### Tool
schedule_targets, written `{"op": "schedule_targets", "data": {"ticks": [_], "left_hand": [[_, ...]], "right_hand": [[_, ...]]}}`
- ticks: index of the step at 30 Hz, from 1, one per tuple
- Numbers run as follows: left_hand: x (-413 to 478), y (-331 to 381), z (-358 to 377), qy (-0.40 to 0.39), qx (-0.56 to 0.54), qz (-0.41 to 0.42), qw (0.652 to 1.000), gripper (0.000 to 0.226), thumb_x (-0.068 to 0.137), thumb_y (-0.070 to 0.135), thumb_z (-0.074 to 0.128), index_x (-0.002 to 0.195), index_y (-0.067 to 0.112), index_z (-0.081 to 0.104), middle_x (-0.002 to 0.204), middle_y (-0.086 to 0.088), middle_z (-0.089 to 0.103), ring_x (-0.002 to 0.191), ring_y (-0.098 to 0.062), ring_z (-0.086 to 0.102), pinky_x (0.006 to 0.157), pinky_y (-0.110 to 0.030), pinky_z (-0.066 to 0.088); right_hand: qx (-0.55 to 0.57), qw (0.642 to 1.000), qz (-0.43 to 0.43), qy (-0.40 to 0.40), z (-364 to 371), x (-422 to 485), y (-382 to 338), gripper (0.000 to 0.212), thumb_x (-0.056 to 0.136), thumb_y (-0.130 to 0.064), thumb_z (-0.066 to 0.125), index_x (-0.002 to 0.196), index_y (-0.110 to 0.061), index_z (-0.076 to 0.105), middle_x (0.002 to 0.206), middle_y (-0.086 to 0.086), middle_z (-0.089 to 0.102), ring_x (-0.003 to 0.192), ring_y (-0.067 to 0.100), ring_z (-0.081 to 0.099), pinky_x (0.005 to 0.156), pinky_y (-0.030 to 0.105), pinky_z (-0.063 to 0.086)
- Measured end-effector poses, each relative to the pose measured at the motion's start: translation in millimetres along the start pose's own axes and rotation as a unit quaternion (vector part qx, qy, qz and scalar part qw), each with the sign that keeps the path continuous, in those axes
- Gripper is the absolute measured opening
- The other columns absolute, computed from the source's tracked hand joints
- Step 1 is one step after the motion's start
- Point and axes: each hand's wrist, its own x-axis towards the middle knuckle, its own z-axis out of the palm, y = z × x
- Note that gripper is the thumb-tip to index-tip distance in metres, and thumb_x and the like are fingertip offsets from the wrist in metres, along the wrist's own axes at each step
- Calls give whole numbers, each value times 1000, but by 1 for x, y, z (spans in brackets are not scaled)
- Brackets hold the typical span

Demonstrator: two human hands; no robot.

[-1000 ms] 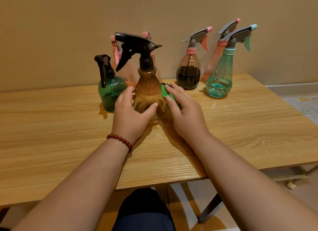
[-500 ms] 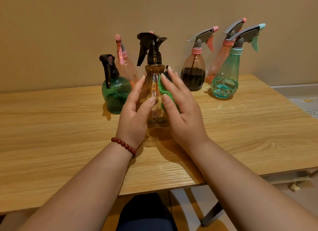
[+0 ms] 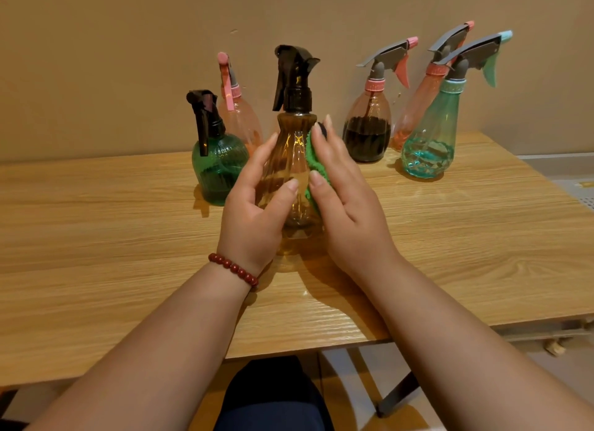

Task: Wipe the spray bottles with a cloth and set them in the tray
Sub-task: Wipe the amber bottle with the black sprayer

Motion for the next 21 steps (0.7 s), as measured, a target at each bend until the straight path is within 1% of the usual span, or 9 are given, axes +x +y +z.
{"op": "schedule_targets", "data": {"ticks": [1, 3, 5, 8, 10, 13, 15, 18, 21], "left_hand": [[-1, 0, 1, -5, 3, 5, 1000, 65, 84, 33, 55, 145, 16, 39, 142, -1, 50, 130, -10, 48, 106, -36, 44], [-2, 1, 3, -20, 21, 20, 999, 66, 84, 34, 55, 145, 14, 39, 144, -2, 48, 132, -11, 46, 109, -42, 41], [-3, 2, 4, -22, 25, 23, 999, 67, 84, 34, 54, 146, 14, 38, 144, -1, 47, 133, -10, 45, 110, -42, 40], [-5, 2, 3, -18, 26, 17, 999, 67, 84, 36, 53, 146, 17, 37, 145, 0, 46, 133, -9, 45, 109, -41, 40], [-6, 2, 2, -20, 32, 17, 999, 66, 84, 36, 52, 145, 19, 38, 144, 2, 47, 131, -6, 46, 109, -35, 41], [-6, 3, 3, -18, 25, 6, 1000, 66, 83, 37, 52, 145, 18, 39, 142, 2, 49, 129, -5, 48, 106, -29, 42], [-5, 3, 4, -16, 29, 3, 999, 66, 83, 38, 52, 145, 20, 39, 142, 3, 49, 129, -5, 47, 106, -27, 42], [-6, 4, 6, -11, 28, 4, 1000, 66, 84, 38, 51, 146, 20, 39, 142, 4, 49, 128, -3, 47, 103, -22, 42], [-7, 4, 7, -5, 26, 4, 1000, 66, 83, 37, 51, 146, 20, 38, 143, 2, 47, 130, -5, 46, 107, -29, 42]], "right_hand": [[-7, 1000, -10, 5, -2, 2, -2, 51, 102, -24, 35, 151, -20, 22, 161, -4, 12, 146, 0, 5, 112, 7, 8], [-13, 1000, -14, 20, -6, 11, -8, 53, 103, -24, 33, 153, -17, 16, 162, 0, 5, 143, -4, 0, 108, 2, 5], [-16, 1000, -8, 23, -8, 22, -13, 54, 104, -25, 32, 153, -18, 11, 162, 1, 1, 137, -9, -1, 102, -4, 3], [-28, 1000, -13, 5, -7, 21, -14, 54, 105, -25, 32, 154, -20, 9, 162, 0, 1, 135, -13, -3, 99, -6, 3], [-27, 999, -14, -10, -6, 10, -10, 55, 104, -26, 32, 153, -21, 9, 162, -1, 0, 136, -14, -5, 102, -3, 4], [-40, 998, -3, -50, -8, -7, -2, 55, 102, -32, 30, 153, -27, 9, 162, -8, -4, 144, -5, -7, 113, 8, 3], [-42, 997, 6, -66, -12, -11, 0, 55, 102, -34, 29, 152, -29, 8, 161, -11, -6, 145, -2, -7, 114, 9, 1], [-45, 996, 3, -71, -17, 0, -6, 56, 102, -33, 29, 153, -28, 6, 161, -9, -7, 145, -1, -9, 110, 4, -1], [-33, 998, 6, -52, -15, 15, -15, 56, 104, -29, 31, 153, -24, 5, 162, -3, -6, 135, -12, -8, 98, -7, -1]]}}
